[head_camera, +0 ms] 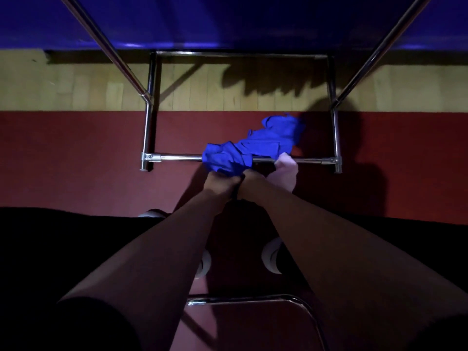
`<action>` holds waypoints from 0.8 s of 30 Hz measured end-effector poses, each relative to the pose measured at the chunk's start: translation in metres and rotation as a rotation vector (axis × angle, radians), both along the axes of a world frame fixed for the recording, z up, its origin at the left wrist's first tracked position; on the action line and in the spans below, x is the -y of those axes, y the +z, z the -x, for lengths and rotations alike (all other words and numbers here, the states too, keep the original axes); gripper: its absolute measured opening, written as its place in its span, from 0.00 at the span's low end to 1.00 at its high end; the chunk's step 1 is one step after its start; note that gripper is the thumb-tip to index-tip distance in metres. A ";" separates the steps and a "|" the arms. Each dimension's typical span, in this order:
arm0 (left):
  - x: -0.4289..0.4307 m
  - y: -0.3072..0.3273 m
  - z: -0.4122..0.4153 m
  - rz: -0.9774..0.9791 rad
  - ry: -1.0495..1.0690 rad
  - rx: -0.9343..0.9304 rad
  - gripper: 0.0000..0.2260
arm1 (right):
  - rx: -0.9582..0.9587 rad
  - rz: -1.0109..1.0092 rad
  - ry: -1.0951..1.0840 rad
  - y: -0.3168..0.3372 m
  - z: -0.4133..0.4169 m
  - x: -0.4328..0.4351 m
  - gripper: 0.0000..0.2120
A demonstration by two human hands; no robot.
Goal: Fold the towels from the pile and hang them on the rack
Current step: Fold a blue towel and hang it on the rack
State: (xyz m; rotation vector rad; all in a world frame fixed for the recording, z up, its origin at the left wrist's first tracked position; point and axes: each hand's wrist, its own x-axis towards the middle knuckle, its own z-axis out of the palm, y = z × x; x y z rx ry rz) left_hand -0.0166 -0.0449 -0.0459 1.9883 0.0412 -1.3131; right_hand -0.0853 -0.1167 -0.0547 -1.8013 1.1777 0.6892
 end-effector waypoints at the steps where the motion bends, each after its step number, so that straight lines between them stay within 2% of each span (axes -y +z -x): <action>1: 0.002 0.011 -0.002 0.050 0.027 0.009 0.05 | 0.009 -0.010 0.018 0.006 -0.002 0.005 0.15; 3: 0.003 0.036 -0.007 0.064 -0.023 0.033 0.05 | 0.016 0.002 0.031 0.031 -0.005 0.011 0.08; 5: -0.002 0.075 -0.010 0.137 -0.073 0.052 0.09 | 0.102 0.013 -0.020 0.069 -0.001 0.009 0.09; 7: -0.002 0.097 -0.014 0.146 -0.095 0.012 0.08 | 0.188 0.040 -0.058 0.093 0.002 0.011 0.07; 9: -0.006 0.127 -0.012 0.182 -0.082 -0.035 0.09 | 0.264 0.112 -0.071 0.126 0.009 0.011 0.01; 14: -0.010 0.193 -0.005 0.255 -0.169 0.063 0.11 | 0.329 0.262 -0.018 0.207 0.016 0.014 0.08; 20: -0.024 0.273 -0.004 0.358 -0.255 0.293 0.05 | 0.461 0.407 -0.024 0.290 0.028 0.015 0.04; 24: -0.036 0.318 -0.009 0.448 -0.253 0.360 0.04 | 0.556 0.458 -0.013 0.333 0.036 0.013 0.09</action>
